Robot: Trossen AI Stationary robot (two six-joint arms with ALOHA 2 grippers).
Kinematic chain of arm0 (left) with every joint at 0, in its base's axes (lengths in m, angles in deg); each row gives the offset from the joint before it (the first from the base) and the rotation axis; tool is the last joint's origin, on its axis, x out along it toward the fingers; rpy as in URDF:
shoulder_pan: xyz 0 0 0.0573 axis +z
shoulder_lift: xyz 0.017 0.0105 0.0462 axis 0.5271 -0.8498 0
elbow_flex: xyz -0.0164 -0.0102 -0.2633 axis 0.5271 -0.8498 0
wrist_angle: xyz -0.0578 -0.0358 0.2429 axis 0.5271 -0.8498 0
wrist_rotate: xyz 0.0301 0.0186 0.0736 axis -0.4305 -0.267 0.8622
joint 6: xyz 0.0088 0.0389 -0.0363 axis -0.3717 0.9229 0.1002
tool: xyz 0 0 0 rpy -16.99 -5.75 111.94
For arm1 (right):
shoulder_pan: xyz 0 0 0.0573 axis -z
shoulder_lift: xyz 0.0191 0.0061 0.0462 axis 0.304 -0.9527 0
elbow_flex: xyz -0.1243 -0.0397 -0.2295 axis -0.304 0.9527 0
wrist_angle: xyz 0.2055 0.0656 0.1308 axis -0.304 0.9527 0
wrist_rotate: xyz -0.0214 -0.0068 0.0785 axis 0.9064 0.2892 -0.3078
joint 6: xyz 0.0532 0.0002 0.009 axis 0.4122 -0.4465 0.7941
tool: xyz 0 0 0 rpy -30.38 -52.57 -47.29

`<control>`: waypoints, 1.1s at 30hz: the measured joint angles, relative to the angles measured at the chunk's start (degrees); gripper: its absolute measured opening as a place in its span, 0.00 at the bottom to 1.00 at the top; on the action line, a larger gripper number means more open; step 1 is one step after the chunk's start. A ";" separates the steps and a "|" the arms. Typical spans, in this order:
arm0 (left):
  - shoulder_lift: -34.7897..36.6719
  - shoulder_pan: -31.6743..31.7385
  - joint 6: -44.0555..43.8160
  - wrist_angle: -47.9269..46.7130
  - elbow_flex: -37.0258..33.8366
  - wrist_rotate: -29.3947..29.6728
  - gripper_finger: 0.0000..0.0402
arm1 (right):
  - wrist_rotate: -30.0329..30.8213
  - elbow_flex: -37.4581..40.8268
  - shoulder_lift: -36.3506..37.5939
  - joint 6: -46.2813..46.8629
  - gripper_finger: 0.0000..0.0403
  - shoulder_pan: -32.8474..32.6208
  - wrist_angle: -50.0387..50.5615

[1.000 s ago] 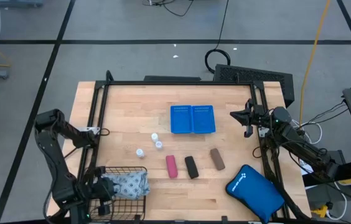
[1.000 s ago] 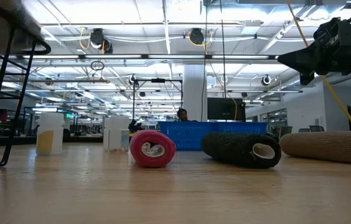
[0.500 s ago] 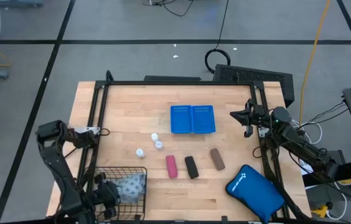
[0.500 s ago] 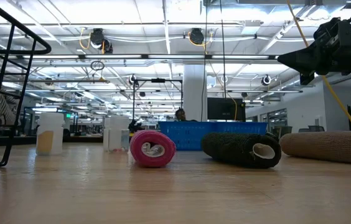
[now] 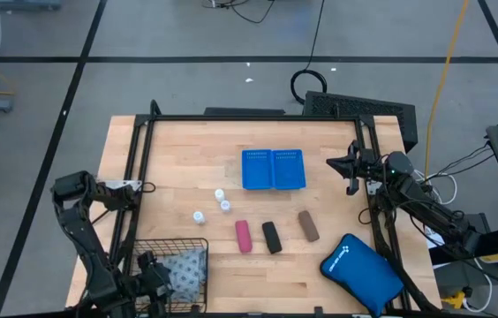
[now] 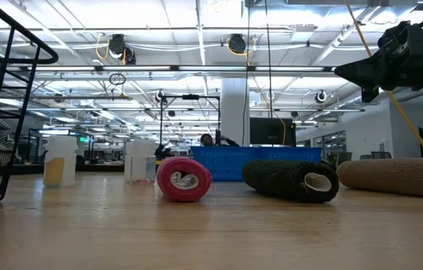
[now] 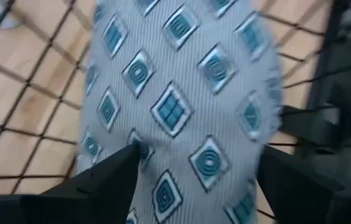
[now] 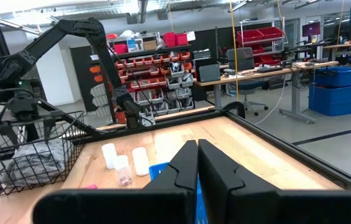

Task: Pick & place medical supplies in basket/bin
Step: Put the blue patient gown into the black wire basket, then put the bottom transparent pill bottle into the left blue bin

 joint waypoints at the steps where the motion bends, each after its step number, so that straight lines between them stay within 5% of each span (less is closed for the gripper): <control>1: 0.60 0.00 0.31 0.06 0.00 0.01 0.77 | -0.01 0.00 0.01 -0.02 0.01 0.00 0.00; 11: 6.94 0.00 0.83 0.14 0.00 3.46 0.72 | 0.00 0.01 0.01 0.00 0.01 0.00 0.00; 21: 16.75 1.99 3.63 0.11 0.00 19.18 0.72 | 0.00 0.01 0.01 0.00 0.01 0.00 -0.01; 27: 21.25 6.44 14.04 0.83 0.00 27.29 0.71 | 0.00 0.02 0.01 0.00 0.01 -0.01 0.00; 33: 23.78 13.43 36.80 2.61 0.00 35.01 0.71 | 0.00 0.01 0.01 -0.01 0.01 0.00 0.00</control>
